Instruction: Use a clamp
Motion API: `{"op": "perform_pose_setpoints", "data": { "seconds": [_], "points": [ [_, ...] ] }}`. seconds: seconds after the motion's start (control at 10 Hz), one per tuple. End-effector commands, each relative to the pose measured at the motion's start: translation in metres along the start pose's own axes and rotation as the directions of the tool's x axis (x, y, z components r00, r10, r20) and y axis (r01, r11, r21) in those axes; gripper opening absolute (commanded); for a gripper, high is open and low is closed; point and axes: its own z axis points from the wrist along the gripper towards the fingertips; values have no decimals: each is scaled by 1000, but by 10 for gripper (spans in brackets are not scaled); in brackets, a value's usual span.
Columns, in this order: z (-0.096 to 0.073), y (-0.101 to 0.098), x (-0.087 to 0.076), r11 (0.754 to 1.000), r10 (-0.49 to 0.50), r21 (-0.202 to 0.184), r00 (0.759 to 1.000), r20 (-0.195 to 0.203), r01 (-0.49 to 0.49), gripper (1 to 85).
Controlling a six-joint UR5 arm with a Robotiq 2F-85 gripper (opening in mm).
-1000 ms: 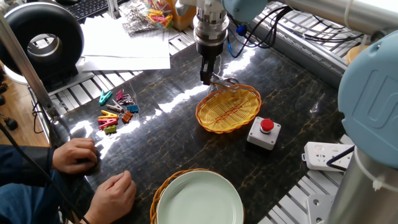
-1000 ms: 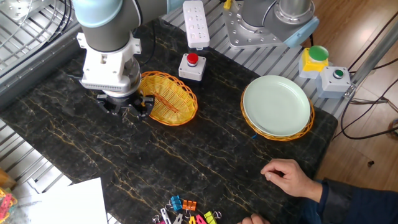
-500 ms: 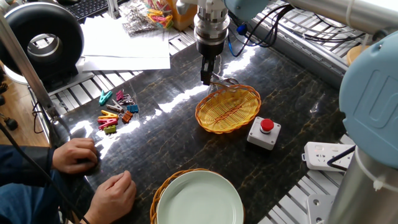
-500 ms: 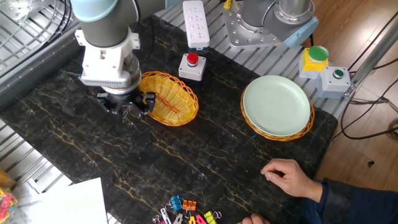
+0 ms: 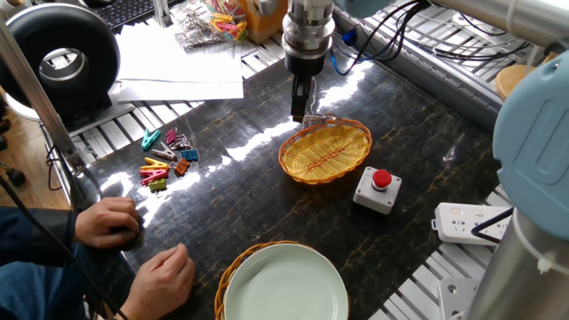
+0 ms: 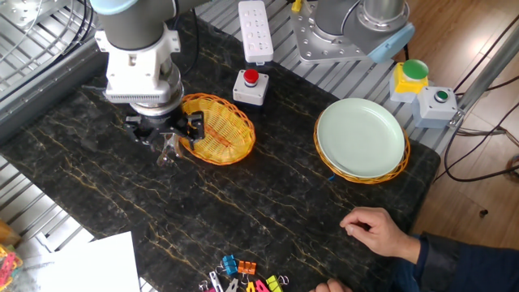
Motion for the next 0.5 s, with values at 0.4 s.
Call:
{"op": "perform_pose_setpoints", "data": {
  "seconds": [0.4],
  "points": [
    [-13,6,1,1000,18,-19,1000,7,-17,820]
  ]
}}
